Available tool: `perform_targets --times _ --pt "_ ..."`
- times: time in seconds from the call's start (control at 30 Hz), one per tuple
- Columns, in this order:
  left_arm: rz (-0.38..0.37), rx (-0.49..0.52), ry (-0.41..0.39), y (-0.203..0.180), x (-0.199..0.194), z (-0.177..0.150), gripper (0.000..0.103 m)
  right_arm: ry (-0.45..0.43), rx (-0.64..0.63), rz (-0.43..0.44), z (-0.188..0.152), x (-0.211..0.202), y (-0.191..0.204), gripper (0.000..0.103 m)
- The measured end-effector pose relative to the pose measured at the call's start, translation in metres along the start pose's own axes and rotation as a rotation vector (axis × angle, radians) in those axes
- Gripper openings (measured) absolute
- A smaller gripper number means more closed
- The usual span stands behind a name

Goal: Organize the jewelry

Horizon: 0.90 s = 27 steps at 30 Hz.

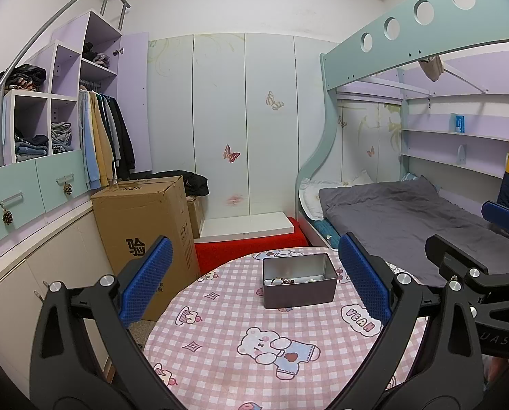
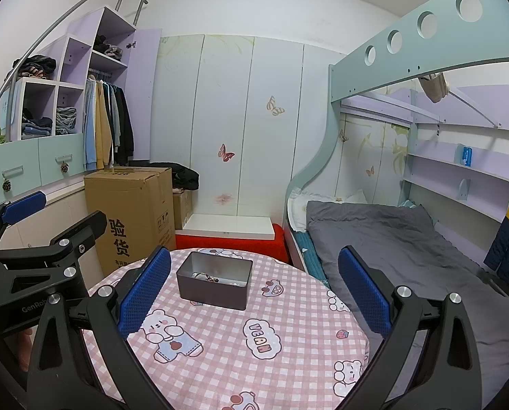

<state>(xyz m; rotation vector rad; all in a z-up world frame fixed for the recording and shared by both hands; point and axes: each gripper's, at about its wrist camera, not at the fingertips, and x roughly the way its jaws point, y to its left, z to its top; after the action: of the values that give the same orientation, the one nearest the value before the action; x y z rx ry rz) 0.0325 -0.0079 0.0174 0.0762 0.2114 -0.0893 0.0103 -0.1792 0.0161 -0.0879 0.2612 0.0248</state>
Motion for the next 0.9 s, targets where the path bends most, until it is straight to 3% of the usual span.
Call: perform_targets --times 0.9 --pt "0.002 0.004 0.005 0.0011 0.0018 -0.0042 0.096 0.007 0.003 -0.002 -0.0035 0.0019 -0.0011 0.095"
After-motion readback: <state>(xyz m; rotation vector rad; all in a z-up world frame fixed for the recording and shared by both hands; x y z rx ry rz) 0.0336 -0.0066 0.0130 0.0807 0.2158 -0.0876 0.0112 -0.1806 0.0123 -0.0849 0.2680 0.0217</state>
